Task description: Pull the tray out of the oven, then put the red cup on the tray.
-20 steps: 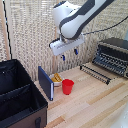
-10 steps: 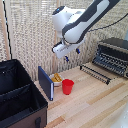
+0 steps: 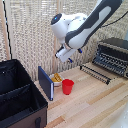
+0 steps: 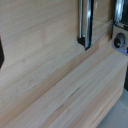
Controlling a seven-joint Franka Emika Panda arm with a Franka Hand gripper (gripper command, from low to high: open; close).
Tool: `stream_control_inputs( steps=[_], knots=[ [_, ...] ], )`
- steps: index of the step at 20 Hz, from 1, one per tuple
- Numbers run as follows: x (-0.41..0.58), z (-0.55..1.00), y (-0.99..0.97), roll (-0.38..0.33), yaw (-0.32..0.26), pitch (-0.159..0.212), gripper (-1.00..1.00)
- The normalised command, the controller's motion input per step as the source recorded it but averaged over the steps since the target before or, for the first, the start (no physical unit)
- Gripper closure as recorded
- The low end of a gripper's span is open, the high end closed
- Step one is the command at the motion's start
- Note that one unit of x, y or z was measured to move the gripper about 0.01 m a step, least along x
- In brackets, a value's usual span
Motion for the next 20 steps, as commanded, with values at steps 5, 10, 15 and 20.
stream_control_inputs(
  steps=[5, 10, 15, 20],
  knots=[
    [0.008, -0.05, -0.28, -0.312, 0.146, -0.088, -1.00],
    [0.139, -0.01, -0.45, -0.277, 0.057, -0.023, -1.00],
    [0.169, -0.03, -0.56, -0.227, 0.014, 0.000, -1.00],
    [0.214, -0.08, -0.58, -0.207, 0.029, 0.000, -1.00]
  ],
)
